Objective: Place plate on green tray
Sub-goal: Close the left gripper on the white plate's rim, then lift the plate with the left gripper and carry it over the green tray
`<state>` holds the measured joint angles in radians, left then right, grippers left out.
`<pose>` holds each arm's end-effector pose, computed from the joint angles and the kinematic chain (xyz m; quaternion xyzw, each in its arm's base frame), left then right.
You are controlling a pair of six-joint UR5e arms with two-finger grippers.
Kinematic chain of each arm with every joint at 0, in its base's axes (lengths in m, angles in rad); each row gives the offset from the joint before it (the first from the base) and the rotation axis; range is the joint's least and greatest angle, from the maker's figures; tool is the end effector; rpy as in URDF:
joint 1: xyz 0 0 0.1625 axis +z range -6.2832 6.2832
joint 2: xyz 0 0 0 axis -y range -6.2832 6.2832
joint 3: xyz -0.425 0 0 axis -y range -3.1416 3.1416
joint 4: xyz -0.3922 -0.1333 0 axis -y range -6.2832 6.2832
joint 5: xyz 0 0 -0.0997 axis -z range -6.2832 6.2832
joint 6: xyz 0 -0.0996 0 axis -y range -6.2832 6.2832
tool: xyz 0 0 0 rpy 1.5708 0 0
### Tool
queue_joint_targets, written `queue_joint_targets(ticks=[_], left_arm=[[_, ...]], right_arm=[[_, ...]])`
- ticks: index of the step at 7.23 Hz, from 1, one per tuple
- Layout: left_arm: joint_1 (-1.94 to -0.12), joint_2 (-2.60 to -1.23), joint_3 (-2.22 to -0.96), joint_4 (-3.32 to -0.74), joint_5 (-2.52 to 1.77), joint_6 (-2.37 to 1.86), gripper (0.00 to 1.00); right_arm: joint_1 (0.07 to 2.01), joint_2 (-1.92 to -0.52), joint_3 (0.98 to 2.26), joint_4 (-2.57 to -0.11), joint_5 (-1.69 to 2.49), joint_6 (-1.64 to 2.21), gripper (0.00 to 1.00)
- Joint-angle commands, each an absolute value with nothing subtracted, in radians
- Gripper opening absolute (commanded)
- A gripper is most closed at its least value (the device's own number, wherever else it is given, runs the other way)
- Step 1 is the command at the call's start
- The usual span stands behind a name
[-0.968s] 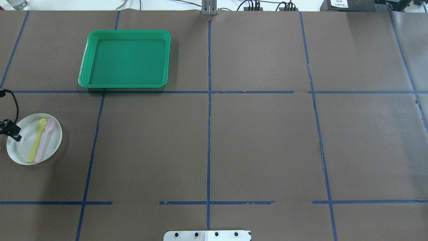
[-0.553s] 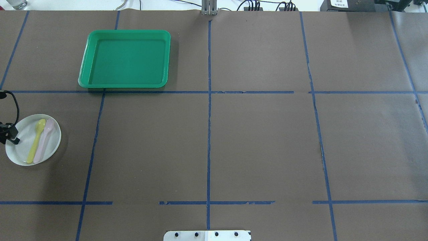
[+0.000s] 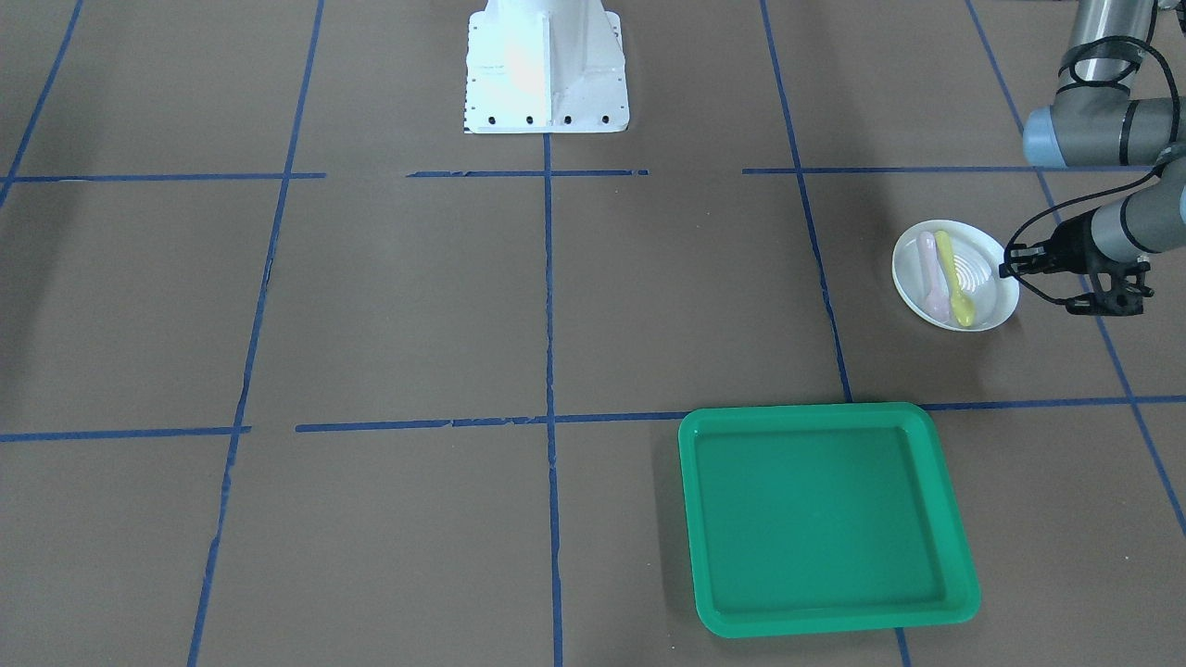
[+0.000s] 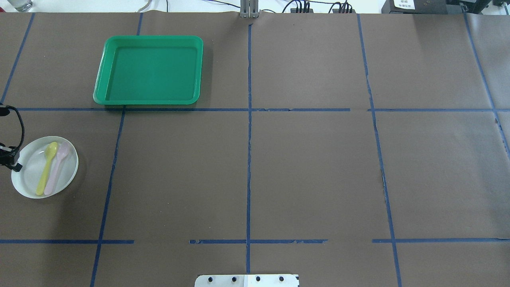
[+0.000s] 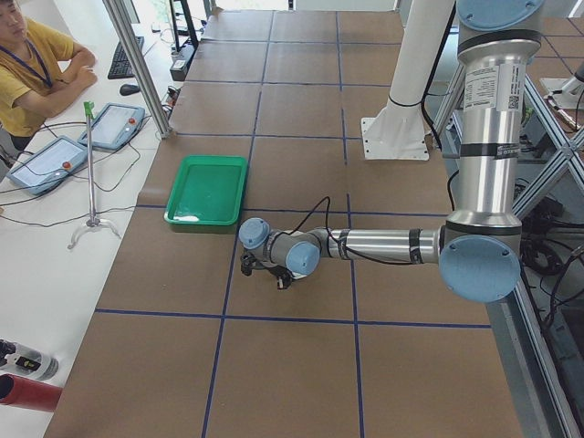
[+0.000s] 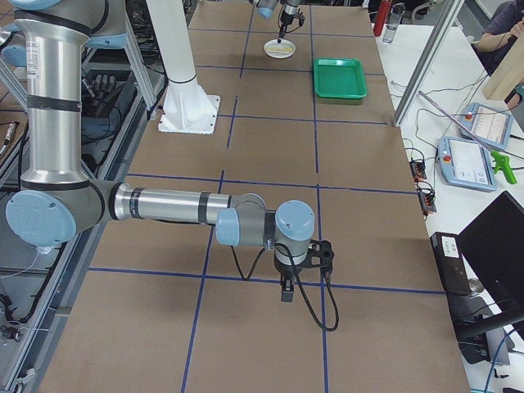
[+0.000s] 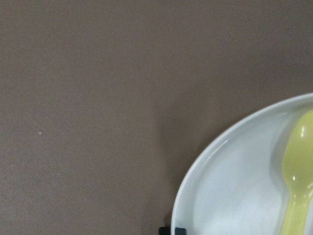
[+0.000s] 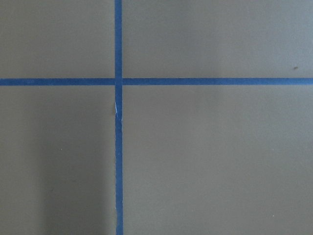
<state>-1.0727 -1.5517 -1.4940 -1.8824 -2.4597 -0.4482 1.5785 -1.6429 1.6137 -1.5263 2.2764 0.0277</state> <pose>0.1864 -0.4599 0.6650 -0.1083 0.4248 0.0687 0.8962 0.0723 -0.4617 0.6721 0.0037 -0.3456 0.0140 0.9383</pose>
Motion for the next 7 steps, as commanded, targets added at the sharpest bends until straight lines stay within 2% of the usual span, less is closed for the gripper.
queue_joint_targets(ticks=[1,3,4,6,7], left_arm=[[-1.089,-1.533,-1.575,-1.862,-2.564,-0.452,0.00],[-1.207,-1.552,-1.629,-1.780,-2.591,-0.453,0.00],[-1.239,-1.604,-1.632,-1.729,-2.617,-0.453,0.00],[-1.243,-1.739,-1.585,-1.655,-2.626,-0.492,0.00],[-1.243,-1.820,-1.512,-1.657,-2.626,-0.497,0.00]], right_arm=[[1.578,-1.643,1.614,-1.526,2.276,0.028,1.00],[1.578,-1.643,1.614,-1.526,2.276,0.028,1.00],[1.578,-1.643,1.614,-1.526,2.276,0.028,1.00],[1.578,-1.643,1.614,-1.526,2.276,0.028,1.00],[1.578,-1.643,1.614,-1.526,2.276,0.028,1.00]])
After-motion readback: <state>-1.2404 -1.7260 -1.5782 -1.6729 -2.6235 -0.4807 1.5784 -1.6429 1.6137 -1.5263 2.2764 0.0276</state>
